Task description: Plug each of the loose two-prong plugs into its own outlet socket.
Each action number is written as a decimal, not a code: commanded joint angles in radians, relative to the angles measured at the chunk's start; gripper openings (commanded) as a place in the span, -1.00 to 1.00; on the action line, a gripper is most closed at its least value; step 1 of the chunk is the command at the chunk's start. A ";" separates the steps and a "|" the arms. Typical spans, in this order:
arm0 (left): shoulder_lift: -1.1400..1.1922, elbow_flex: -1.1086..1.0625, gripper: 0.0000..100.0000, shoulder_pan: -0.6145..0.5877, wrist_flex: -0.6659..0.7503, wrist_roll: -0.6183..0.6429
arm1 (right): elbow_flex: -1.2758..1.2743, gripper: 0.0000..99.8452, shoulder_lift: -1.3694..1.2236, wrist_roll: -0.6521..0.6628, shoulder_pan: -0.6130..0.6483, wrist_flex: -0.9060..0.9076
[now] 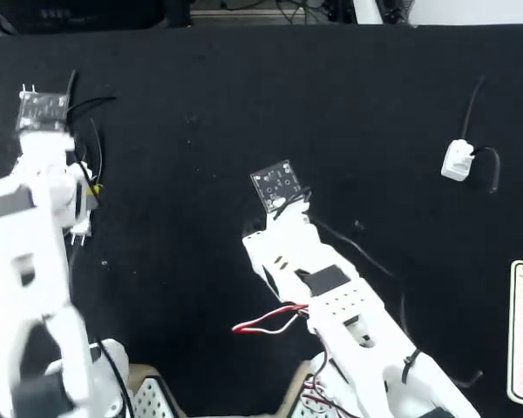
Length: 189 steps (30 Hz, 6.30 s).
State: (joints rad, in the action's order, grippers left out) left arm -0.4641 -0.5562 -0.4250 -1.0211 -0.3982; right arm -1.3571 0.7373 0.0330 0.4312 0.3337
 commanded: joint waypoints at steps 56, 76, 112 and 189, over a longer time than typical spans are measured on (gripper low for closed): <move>0.984 1.245 -0.94 -0.007 -0.658 -0.143 | 0.004 -0.93 0.030 0.008 0.014 -0.028; 0.304 0.427 -0.94 0.326 -0.539 0.020 | 0.074 -0.94 0.039 -0.101 -0.183 0.064; 0.302 0.091 -0.50 0.443 -0.381 -0.103 | 0.070 -0.94 0.038 -0.098 -0.161 0.063; 0.322 -0.151 -0.54 0.837 -0.152 0.025 | 0.189 -0.93 0.038 -0.221 -0.557 0.155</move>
State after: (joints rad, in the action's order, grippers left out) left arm -0.1250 -0.7142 0.3069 -1.2083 -0.4381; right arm -1.2221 0.7373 -0.1772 -0.1074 0.4810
